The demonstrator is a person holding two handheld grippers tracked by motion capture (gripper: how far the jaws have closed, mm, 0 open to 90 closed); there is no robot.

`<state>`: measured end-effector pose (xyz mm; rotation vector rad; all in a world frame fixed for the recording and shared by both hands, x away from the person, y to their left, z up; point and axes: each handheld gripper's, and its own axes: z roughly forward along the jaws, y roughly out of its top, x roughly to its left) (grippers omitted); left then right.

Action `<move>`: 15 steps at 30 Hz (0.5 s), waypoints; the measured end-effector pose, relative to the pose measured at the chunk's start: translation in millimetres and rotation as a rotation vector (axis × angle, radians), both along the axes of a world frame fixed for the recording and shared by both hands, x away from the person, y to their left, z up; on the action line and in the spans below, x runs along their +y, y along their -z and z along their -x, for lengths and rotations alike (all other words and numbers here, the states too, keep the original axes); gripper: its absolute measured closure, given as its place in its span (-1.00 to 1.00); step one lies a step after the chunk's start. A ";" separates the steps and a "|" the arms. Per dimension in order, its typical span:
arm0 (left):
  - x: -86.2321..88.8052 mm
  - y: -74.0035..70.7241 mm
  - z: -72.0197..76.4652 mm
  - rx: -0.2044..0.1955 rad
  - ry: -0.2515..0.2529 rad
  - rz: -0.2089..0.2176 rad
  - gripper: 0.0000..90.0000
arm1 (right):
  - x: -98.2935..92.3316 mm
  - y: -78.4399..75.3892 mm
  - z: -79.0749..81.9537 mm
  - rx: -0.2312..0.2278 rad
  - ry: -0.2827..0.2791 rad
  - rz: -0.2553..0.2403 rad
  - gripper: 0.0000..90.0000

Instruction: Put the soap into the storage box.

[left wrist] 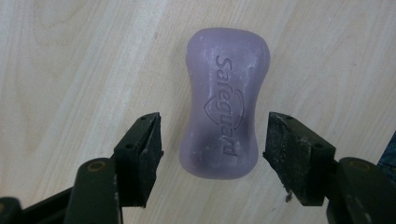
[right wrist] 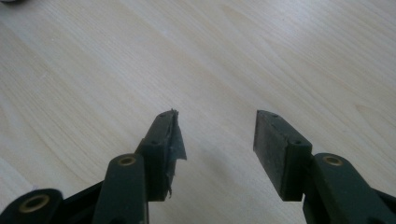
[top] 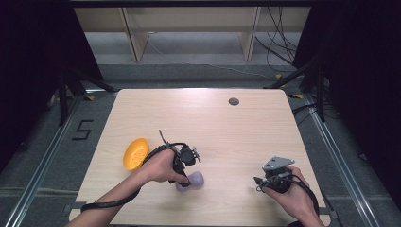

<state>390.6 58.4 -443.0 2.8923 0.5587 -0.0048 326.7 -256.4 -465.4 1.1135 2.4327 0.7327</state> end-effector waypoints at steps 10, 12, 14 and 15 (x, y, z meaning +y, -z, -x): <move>-9.2 7.5 -2.3 0.006 0.028 -0.030 -0.23 | -0.1 0.0 0.0 0.001 -0.001 0.000 0.12; -11.3 9.1 -2.2 0.008 0.034 -0.030 -0.23 | -0.1 0.1 0.0 0.001 -0.001 -0.001 0.12; -12.9 10.3 -2.3 0.014 0.038 -0.034 -0.23 | -0.1 0.0 0.0 0.002 -0.002 -0.001 0.12; -13.6 11.0 -2.5 0.014 0.036 -0.033 -0.23 | -0.1 0.0 0.1 0.002 -0.001 -0.001 0.12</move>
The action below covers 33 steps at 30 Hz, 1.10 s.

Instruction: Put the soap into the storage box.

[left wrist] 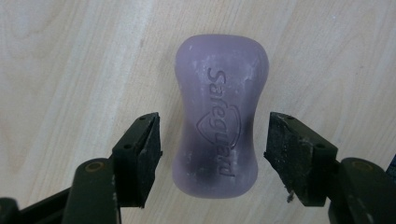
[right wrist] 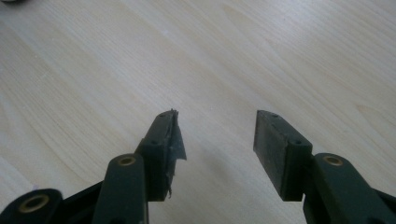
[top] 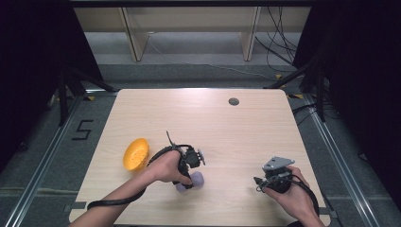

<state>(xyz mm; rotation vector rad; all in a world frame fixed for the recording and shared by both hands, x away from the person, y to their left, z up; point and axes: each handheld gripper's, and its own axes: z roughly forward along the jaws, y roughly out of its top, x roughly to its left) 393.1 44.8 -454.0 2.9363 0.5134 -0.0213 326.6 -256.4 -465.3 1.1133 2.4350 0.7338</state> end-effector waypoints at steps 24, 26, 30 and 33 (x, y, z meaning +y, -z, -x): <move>-4.9 15.0 -5.8 0.031 -0.003 -0.033 -0.18 | -0.2 0.8 -0.4 -0.004 -0.008 0.006 0.12; -5.1 15.5 -5.7 0.036 -0.006 -0.032 -0.18 | -0.1 1.0 -0.5 -0.005 -0.008 0.007 0.12; -6.6 17.3 -5.3 0.032 -0.005 -0.029 -0.18 | 0.0 0.8 -0.5 0.000 -0.010 0.009 0.12; -7.6 18.1 -5.8 0.040 0.000 -0.035 -0.17 | -0.1 0.6 -0.4 0.000 -0.009 0.009 0.12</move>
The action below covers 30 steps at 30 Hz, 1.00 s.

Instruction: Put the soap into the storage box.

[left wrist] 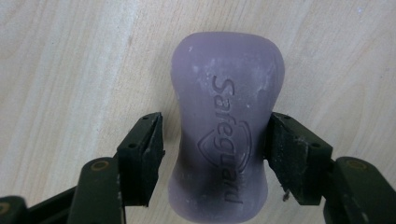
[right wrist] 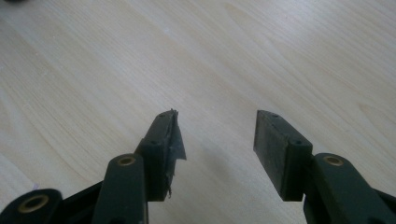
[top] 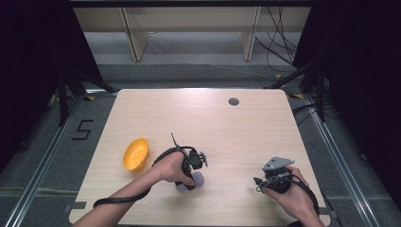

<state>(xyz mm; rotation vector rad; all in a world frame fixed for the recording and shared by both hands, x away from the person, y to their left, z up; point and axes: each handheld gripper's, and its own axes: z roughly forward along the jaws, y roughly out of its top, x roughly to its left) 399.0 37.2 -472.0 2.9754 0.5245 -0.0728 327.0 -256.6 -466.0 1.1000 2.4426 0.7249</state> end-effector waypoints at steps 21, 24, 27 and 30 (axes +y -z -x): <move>1.9 5.1 2.5 0.029 -0.081 -0.003 0.06 | 0.5 -0.2 0.4 0.012 0.003 -0.006 0.12; 2.7 5.0 5.1 0.015 -0.092 0.006 0.07 | 0.7 -0.1 0.3 0.012 0.002 -0.005 0.12; 4.4 4.1 5.2 -0.001 -0.082 0.001 0.07 | 0.8 -0.1 0.4 0.013 0.002 -0.005 0.12; 4.9 4.4 6.9 -0.011 -0.091 0.012 0.07 | 0.8 -0.2 0.4 0.012 0.002 -0.004 0.12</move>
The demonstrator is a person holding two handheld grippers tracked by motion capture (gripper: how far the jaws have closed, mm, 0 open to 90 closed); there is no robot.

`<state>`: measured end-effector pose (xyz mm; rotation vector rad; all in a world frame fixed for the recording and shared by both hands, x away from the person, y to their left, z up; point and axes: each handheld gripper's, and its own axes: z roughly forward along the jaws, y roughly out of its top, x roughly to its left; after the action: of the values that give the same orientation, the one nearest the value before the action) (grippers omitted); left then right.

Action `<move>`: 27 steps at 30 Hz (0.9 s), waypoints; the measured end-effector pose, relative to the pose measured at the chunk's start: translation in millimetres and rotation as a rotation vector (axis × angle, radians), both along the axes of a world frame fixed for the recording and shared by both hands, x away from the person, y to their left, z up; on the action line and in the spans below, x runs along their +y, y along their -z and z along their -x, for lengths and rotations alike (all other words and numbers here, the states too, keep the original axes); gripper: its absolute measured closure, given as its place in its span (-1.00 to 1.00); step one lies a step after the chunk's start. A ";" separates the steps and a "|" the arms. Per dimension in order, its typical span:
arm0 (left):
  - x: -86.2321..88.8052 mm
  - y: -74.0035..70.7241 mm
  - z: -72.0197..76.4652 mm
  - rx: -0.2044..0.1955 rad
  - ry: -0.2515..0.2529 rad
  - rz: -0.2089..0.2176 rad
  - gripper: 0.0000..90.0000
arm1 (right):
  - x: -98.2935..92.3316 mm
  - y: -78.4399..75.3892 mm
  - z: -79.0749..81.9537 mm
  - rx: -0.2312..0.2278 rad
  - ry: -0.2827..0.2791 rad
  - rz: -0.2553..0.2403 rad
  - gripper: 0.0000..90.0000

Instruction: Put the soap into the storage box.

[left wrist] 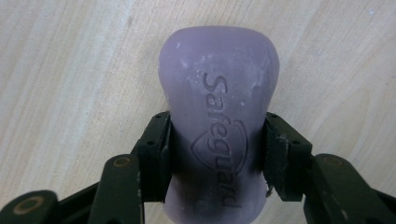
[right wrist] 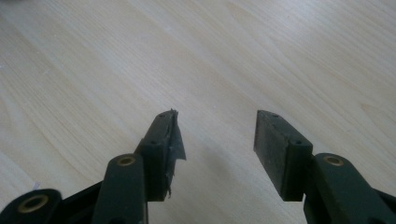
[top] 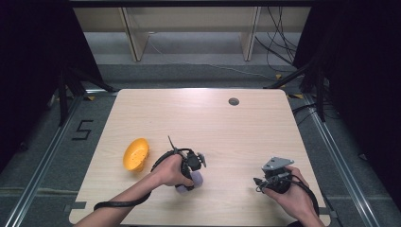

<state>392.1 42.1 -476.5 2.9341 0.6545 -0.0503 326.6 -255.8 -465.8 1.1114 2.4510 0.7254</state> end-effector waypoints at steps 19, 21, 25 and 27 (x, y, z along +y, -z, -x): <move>11.1 -7.5 6.5 -0.070 -0.033 0.051 0.08 | 0.0 0.0 0.1 -0.002 -0.003 0.002 0.11; 12.6 -8.5 6.9 -0.070 -0.037 0.056 0.08 | -0.1 -0.1 0.1 -0.001 0.000 0.002 0.11; 14.3 -11.3 9.0 -0.088 -0.045 0.080 0.08 | -0.3 0.5 -0.4 -0.007 -0.008 0.005 0.11; 15.2 -14.1 9.6 -0.098 -0.052 0.093 0.08 | 0.1 -0.1 0.1 -0.001 0.001 0.000 0.11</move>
<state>382.5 57.3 -462.3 2.8085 0.6943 0.0659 326.4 -255.7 -465.6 1.1118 2.4499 0.7252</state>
